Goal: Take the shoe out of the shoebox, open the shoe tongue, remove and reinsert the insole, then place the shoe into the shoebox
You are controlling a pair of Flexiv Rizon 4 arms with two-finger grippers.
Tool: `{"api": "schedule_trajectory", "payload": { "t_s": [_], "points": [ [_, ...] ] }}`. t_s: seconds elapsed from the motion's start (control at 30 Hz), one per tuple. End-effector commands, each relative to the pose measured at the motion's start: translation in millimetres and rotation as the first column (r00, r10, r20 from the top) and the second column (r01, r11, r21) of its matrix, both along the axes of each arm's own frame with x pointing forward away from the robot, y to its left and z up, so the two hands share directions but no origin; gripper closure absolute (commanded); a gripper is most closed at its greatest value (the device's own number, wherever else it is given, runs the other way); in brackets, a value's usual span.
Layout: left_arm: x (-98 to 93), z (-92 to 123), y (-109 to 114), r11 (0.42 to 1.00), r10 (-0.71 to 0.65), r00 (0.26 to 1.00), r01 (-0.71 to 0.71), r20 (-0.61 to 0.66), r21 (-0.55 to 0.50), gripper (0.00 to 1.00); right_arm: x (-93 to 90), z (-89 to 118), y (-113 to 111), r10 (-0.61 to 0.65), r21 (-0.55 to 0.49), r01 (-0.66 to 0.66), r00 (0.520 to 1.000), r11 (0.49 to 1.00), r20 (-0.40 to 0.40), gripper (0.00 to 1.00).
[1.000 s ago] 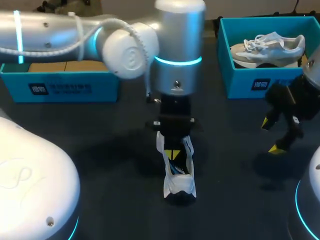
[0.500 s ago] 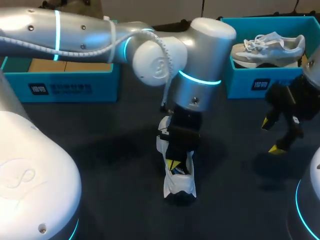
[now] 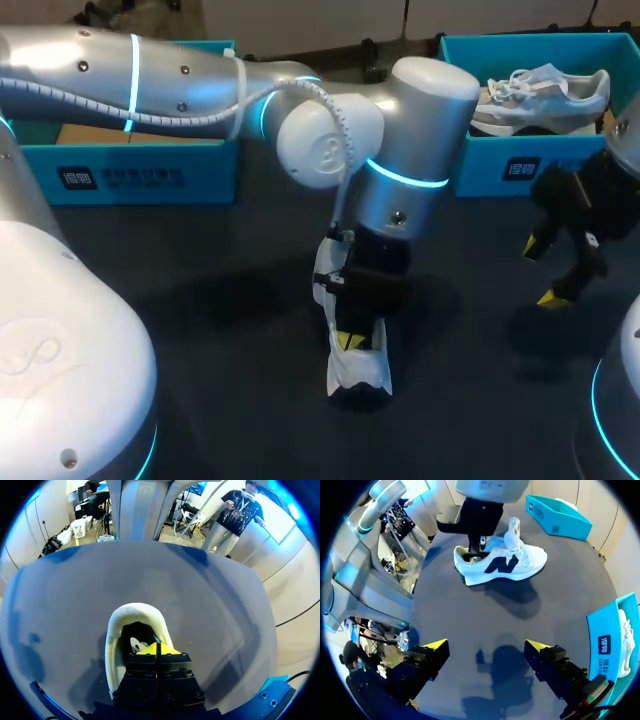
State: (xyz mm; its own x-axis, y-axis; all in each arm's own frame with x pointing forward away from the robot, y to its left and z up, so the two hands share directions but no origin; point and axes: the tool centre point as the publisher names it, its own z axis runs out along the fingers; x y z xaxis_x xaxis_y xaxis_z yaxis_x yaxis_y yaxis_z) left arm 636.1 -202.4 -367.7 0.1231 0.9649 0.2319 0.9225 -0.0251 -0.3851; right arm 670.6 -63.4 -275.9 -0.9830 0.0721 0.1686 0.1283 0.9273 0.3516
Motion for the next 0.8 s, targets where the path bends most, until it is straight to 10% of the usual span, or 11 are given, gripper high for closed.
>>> {"api": "schedule_trajectory", "payload": {
  "t_s": [0.03, 0.43, 0.8],
  "points": [
    [-0.4, -16, 0, 1.0, 0.012, 1.0, -0.012, 0.006, 0.007, 1.0, -0.3, -1, 0, -0.001, -0.003, 0.001, 1.0, 1.0, 0.001, 0.0],
    [-7.2, -33, -8, 0.997, 0.059, 0.998, -0.059, 0.004, -0.051, 1.0, -0.3, -1, 0, -0.001, -0.003, 0.001, 1.0, 1.0, 0.001, 0.0],
    [-5.4, 12, -16, 0.992, 0.028, 1.0, -0.028, 0.001, -0.122, 1.0, -0.3, -1, 0, -0.001, -0.003, 0.001, 1.0, 1.0, 0.001, 0.0]
  ]
}}
